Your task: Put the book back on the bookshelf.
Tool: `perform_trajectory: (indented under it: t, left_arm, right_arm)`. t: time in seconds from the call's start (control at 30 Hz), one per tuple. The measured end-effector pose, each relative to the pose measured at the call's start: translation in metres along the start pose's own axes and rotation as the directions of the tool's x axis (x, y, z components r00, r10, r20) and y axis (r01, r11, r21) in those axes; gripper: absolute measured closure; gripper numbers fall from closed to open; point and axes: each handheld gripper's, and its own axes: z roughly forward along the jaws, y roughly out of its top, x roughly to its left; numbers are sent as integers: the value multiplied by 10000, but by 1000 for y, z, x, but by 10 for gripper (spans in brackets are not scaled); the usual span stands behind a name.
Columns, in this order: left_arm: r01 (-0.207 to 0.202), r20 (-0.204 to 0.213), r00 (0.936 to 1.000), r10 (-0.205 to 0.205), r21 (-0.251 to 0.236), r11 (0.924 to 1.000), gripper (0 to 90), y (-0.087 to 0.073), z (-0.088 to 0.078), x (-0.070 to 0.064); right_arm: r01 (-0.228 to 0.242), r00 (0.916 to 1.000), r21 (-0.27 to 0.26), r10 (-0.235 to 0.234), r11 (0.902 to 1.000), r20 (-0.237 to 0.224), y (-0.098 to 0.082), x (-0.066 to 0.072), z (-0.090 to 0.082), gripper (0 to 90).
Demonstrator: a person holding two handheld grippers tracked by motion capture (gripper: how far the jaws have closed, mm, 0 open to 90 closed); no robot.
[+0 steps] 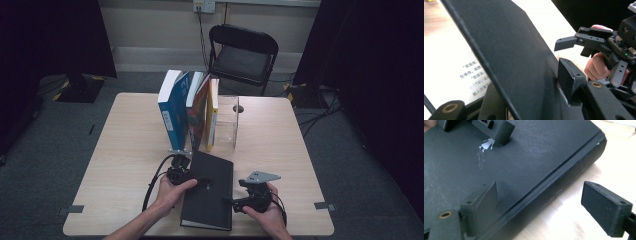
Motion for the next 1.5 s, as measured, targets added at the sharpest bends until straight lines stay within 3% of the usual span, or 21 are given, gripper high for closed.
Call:
perform_trajectory:
  t: [0.27,0.47,0.6,0.77,0.93,0.97,1.17,1.23,1.37,1.5]
  left_arm:
    - [-724,-285,9970,717,-272,9970,562,-1,-6,-14]
    - [-1294,-363,9912,1276,-524,9902,562,-3,-9,-23]
    - [-1644,-477,9857,1617,-602,9846,562,-4,-12,-28]
    - [-2056,-537,9779,2020,-720,9760,562,-5,-15,-35]
    - [-2377,-629,9704,2332,-767,9683,563,-6,-17,-42]
    - [-2428,-641,9691,2382,-785,9669,565,-6,-18,-43]
    - [-2593,-577,9652,2552,-799,9625,566,-7,-19,-46]
    - [-2652,-579,9636,2610,-830,9606,566,-7,-19,-46]
    - [-2648,-481,9641,2613,-964,9595,585,-6,-20,-48]
    - [-3010,-446,9536,2978,-1087,9474,590,-5,-22,-52]
  right_arm:
    - [-685,9949,12,683,9977,-747,0,-8,2,88]
    - [-986,9864,-27,974,9951,-1321,-1,-11,1,80]
    - [-1258,9764,-50,1229,9920,-1774,-1,-14,4,76]
    - [-1641,9531,81,1607,9864,-2566,0,-20,7,73]
    - [-1825,9375,108,1773,9831,-2996,-1,-21,8,71]
    - [-1973,9277,134,1911,9803,-3206,-1,-21,10,71]
    - [-2148,8962,246,2071,9763,-3924,-1,-24,17,69]
    - [-2214,8898,298,2145,9747,-4027,0,-23,18,65]
    - [-2151,8971,388,2131,9758,-3871,3,-20,16,68]
    - [-1938,9119,245,1893,9807,-3643,5,-16,10,73]
